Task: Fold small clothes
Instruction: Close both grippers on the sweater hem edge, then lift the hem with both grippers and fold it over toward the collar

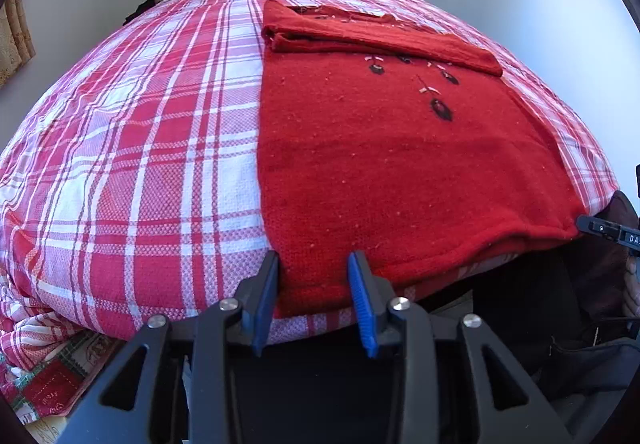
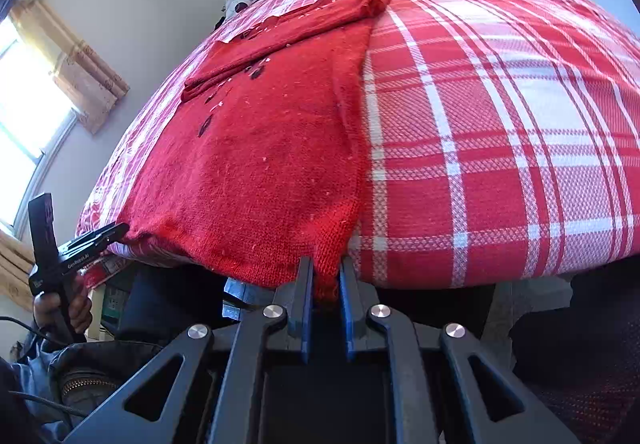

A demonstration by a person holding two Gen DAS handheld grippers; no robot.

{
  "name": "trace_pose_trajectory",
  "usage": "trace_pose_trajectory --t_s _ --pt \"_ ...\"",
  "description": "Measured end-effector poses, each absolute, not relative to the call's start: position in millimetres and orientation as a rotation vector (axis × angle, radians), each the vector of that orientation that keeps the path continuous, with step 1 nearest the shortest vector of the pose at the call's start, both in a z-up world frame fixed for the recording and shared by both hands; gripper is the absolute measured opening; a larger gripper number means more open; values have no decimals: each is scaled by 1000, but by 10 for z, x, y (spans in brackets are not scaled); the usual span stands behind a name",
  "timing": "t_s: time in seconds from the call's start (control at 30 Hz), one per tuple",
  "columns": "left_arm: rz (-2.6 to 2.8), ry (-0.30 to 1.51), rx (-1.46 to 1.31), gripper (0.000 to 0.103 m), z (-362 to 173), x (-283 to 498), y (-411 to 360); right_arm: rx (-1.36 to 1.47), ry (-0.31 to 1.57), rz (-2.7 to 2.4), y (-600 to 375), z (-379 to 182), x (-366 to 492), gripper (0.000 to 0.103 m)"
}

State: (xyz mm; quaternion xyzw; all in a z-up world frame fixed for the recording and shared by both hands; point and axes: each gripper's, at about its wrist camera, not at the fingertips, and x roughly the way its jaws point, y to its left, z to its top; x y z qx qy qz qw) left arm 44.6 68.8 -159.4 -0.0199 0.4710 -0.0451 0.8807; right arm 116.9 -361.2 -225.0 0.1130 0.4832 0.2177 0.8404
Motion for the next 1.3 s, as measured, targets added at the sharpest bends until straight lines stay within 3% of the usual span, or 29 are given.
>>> trace_pose_trajectory --t_s 0.13,0.17,0.27,0.4,0.8,1.3 --pt "-112 993 -79 41 -1593 468 741 239 999 469 -3603 -2196 1146 10" --pt "-122 999 -76 38 -1591 470 744 234 984 475 -3592 -2163 1131 10" --pt "-133 1016 -71 16 -1571 470 749 236 961 496 -3592 -2103 1103 9" --pt "-136 1028 -93 11 -1571 479 782 243 959 492 -3615 -2118 1120 9" --pt "-203 915 -250 9 -1268 523 943 342 816 570 -3725 -1802 1111 8" --pt "-221 750 -350 8 -683 1126 1083 461 645 550 -3856 -1216 1684 8"
